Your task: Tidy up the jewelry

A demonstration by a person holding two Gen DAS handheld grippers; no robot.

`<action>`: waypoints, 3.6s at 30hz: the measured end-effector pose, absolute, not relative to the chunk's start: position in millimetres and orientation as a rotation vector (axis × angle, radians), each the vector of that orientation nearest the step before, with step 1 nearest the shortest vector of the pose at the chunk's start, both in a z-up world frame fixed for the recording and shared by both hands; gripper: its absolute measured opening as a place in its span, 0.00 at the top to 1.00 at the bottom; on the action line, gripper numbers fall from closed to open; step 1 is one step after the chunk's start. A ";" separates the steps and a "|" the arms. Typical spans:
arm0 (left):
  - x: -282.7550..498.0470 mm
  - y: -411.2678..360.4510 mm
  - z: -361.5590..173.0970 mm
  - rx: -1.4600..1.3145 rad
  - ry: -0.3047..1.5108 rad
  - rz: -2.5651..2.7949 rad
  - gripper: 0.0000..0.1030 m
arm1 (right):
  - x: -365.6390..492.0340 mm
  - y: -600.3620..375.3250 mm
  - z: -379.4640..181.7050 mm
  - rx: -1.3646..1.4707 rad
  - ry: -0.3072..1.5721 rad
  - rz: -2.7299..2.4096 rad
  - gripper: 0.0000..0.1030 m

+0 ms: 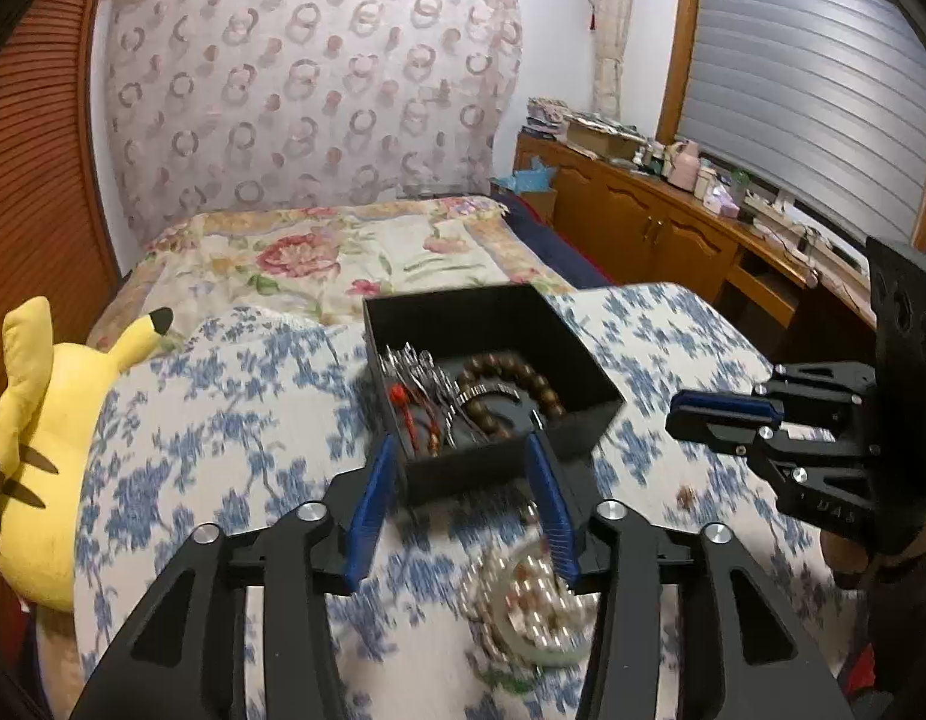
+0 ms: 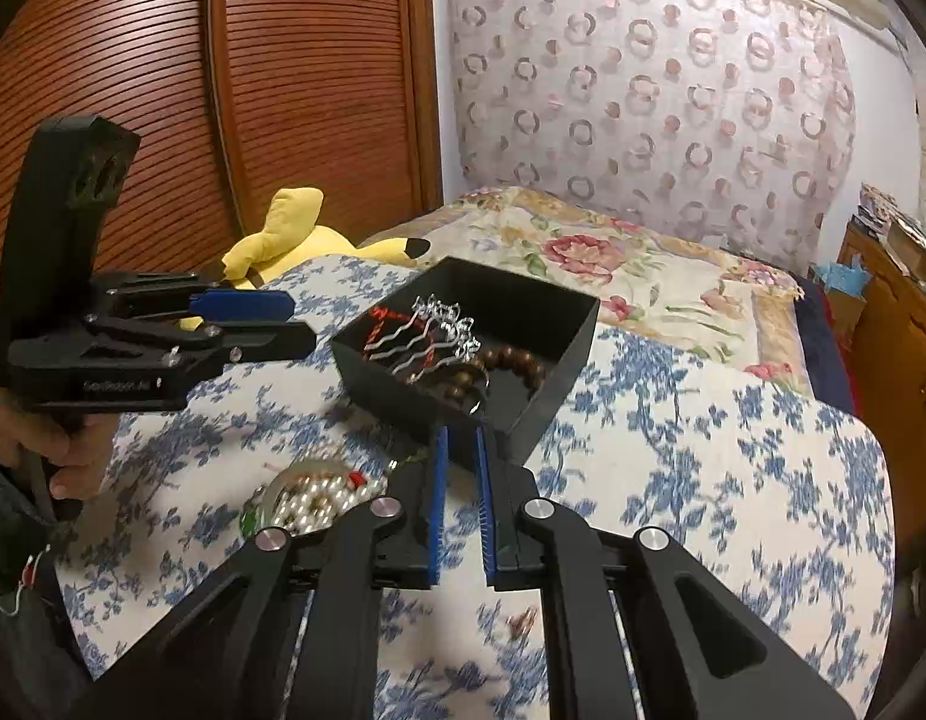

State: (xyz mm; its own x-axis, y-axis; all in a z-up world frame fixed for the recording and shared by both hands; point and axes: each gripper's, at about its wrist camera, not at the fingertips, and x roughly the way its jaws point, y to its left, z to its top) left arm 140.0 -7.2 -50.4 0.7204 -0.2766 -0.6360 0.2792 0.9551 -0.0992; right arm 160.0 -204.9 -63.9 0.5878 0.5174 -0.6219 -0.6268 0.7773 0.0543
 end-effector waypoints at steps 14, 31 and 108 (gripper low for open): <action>98.1 -39.3 -92.7 0.080 0.795 -0.342 0.20 | 116.9 -241.3 -83.1 -0.124 0.686 0.603 0.72; 100.1 -61.8 -104.7 0.144 0.837 -0.366 0.20 | 121.8 -240.0 -90.9 -0.135 0.707 0.600 0.72; 68.9 13.6 -41.2 -0.027 0.618 -0.287 0.36 | 127.3 -135.6 -125.2 -0.222 0.862 0.775 0.75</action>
State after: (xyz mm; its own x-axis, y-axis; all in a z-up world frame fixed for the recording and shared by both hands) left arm 68.9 13.6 -41.2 0.7768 -0.2732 -0.5674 0.2572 0.9601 -0.1101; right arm 127.3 -135.6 -125.2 0.4031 0.5218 -0.7518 -0.6922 0.7112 0.1225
